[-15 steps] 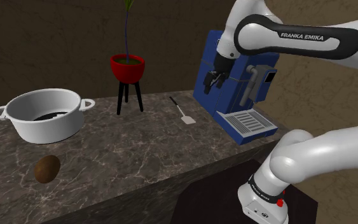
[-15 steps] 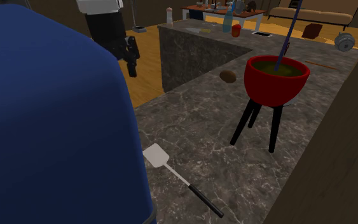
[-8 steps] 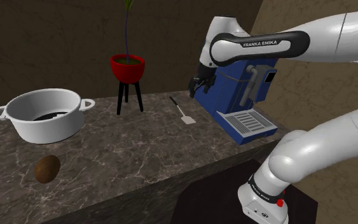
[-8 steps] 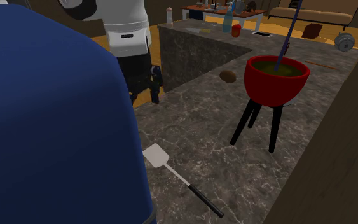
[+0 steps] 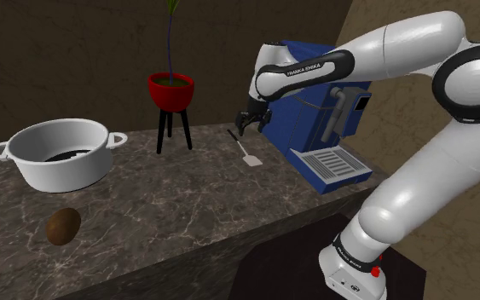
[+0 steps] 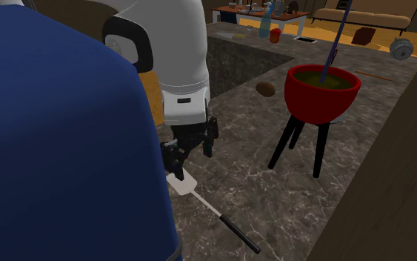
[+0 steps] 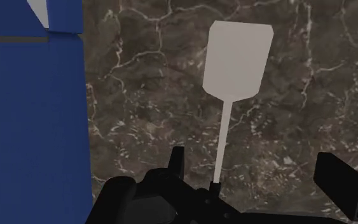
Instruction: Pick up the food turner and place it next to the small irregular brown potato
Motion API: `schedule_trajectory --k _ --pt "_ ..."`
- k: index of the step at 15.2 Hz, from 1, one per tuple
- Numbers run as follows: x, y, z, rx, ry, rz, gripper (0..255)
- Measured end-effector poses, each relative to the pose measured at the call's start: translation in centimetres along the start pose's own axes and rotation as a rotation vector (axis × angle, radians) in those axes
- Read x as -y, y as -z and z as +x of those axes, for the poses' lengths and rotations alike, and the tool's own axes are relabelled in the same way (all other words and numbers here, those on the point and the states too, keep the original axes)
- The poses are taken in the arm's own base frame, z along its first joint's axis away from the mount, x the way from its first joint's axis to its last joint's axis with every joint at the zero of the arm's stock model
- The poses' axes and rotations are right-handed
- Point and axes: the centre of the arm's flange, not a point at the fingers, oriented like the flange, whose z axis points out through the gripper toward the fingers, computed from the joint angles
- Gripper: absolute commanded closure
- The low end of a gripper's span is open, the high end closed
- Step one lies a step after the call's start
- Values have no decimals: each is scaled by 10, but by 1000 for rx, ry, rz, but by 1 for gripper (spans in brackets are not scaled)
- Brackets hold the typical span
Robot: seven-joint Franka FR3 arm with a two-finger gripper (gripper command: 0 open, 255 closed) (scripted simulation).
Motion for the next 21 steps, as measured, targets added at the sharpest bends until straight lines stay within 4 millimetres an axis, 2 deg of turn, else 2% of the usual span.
schedule_trajectory --k 1,4,6,13,19,20,21 --pt "0 -11 5 2 -16 1 0" --pt "-8 -37 37 8 -67 2 0" --pt "-8 -51 45 10 -85 2 0" --pt "-7 -90 49 11 -92 2 0" --pt "-7 -94 48 11 -92 2 0" --pt "-7 -94 48 11 -92 2 255" --pt "-7 -94 48 11 -92 2 255"
